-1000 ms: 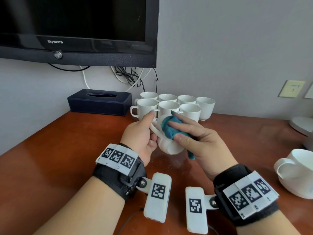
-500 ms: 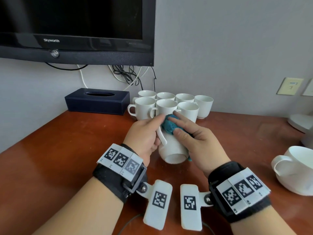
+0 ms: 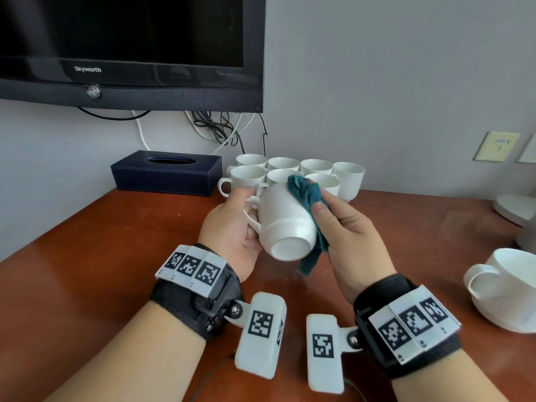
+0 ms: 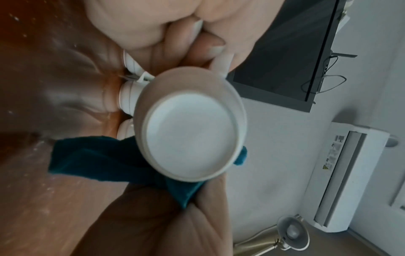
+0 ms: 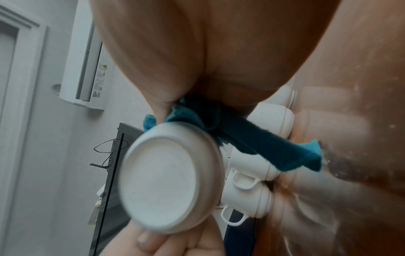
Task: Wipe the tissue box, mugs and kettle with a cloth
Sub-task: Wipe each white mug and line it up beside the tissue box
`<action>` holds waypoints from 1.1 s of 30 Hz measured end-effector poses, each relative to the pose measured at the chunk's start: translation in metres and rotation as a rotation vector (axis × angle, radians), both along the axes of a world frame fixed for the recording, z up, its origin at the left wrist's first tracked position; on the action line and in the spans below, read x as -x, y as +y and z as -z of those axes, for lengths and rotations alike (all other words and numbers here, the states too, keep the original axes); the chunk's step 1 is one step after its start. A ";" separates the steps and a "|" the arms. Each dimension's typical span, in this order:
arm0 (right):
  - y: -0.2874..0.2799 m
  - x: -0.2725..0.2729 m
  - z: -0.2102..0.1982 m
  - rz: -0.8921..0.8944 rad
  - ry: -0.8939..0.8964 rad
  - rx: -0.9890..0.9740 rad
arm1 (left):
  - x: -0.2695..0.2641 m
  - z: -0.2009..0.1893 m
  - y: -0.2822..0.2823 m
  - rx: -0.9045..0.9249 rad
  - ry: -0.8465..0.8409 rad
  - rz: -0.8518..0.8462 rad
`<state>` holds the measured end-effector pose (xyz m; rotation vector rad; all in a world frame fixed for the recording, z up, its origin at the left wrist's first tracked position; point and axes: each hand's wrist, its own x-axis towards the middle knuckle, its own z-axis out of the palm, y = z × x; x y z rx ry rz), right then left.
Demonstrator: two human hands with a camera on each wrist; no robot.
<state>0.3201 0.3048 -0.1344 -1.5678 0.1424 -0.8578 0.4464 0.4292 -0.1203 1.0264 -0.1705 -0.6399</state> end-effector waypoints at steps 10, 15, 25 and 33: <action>0.004 0.005 -0.008 -0.112 -0.065 -0.342 | 0.001 0.003 -0.005 -0.013 0.165 0.231; 0.004 0.004 -0.009 -0.063 -0.048 -0.393 | 0.003 0.001 -0.005 -0.059 0.222 0.259; -0.006 0.006 -0.007 0.051 0.018 -0.542 | 0.016 -0.011 0.001 -0.133 -0.316 0.310; -0.005 0.006 -0.006 0.016 0.113 -0.592 | 0.011 -0.004 0.003 -0.269 -0.715 0.576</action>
